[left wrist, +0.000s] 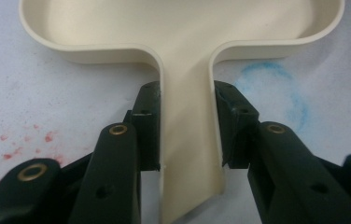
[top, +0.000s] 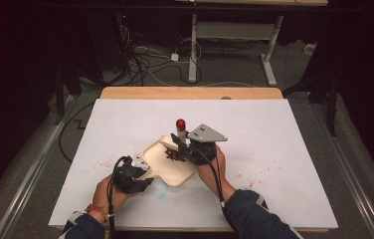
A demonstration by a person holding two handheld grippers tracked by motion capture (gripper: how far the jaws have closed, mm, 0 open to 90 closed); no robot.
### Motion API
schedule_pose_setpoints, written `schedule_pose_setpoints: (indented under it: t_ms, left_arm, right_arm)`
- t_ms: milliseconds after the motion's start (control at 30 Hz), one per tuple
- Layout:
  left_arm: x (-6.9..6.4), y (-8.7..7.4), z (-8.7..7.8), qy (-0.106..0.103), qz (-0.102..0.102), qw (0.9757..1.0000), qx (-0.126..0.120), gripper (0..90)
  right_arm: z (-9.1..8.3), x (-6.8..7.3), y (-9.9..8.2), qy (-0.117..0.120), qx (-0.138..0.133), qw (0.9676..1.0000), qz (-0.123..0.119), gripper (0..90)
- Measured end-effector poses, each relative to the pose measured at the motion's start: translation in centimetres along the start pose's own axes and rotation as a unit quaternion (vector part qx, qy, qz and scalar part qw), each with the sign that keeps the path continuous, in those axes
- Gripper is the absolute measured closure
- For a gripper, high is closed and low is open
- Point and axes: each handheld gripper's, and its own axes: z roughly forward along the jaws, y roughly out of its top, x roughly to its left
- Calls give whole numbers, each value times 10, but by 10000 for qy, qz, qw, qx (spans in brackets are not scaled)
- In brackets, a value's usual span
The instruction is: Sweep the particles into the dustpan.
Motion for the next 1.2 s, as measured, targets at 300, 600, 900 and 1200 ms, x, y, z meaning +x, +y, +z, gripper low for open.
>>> schedule_pose_setpoints:
  t_ms: [300, 600, 900, 1200]
  left_arm:
    - [-1, 7, 8, 2, 4, 10000, 59, 633]
    - [0, 8, 11, 21, -24, 10000, 34, 633]
    - [3, 5, 12, -46, -56, 10000, -31, 633]
    - [2, 5, 12, -33, -4, 10000, -17, 634]
  right_arm:
    - [-4, 16, 0, 44, 72, 9999, -137, 679]
    - [-11, 23, 1, 181, 89, 9998, -66, 681]
    - [-21, 28, 5, 224, 81, 9995, -215, 699]
    - [-25, 15, 10, 243, -63, 9997, -39, 700]
